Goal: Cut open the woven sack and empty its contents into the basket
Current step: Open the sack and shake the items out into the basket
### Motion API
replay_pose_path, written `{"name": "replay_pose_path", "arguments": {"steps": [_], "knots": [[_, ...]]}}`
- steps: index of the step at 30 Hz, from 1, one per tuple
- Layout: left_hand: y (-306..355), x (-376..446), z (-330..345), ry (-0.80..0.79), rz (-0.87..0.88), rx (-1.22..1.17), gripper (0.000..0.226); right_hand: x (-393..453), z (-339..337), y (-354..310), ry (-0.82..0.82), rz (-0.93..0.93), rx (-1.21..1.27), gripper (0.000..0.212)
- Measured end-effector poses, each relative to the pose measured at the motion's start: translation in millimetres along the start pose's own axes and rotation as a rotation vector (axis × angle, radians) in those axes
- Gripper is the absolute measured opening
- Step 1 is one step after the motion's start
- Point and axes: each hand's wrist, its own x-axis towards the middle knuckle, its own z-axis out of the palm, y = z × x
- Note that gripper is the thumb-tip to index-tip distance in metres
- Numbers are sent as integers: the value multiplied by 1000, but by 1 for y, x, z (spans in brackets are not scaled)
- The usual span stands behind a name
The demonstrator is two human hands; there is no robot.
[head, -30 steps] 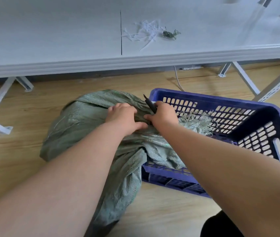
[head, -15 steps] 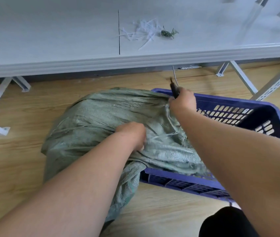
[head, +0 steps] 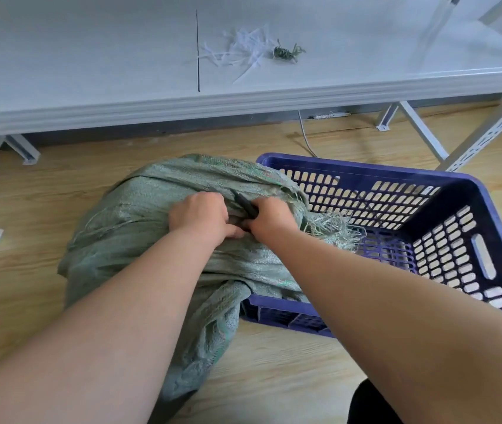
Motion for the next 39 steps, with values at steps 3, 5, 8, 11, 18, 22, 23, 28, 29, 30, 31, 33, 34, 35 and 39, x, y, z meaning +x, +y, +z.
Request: {"name": "replay_pose_path", "arguments": {"steps": [3,5,8,11,18,22,23,28,29,30,31,33,34,35,39], "knots": [[-8,-2,-1,64,41,-43,45,6,-16,8,303,161,297,20],[-13,-2,-4,63,56,-98,35,12,-29,9,316,210,349,19],[-33,10,-17,239,-31,-262,15,13,-32,-5,255,187,177,24],[-84,21,-32,413,-268,-396,17,3,-24,-44,330,-32,125,31],[-193,2,-21,185,-746,-522,38,-30,25,-153,-153,-431,166,38],[-217,-17,5,0,-859,-703,38,-35,66,-180,-256,-428,-35,48],[-224,-16,14,-35,-874,-777,39,-34,75,-183,-254,-408,-87,48],[-241,-14,32,5,-791,-1085,22,-30,92,-187,-151,-386,-421,22],[-241,-11,33,39,-803,-1121,20,-28,94,-184,-143,-377,-432,20],[-244,-9,35,85,-817,-1137,20,-26,95,-179,-138,-362,-419,19],[-247,-6,39,118,-860,-1111,29,-25,95,-175,-133,-344,-375,19],[-253,-2,44,110,-963,-1066,56,-25,89,-167,-146,-312,-229,22],[-256,1,48,94,-990,-1080,65,-25,85,-163,-154,-297,-151,23],[-262,13,60,81,-1007,-1123,72,-25,78,-158,-153,-288,-80,23],[-241,24,55,13,-1013,-1230,76,-27,51,-138,-84,-245,90,17]]}}
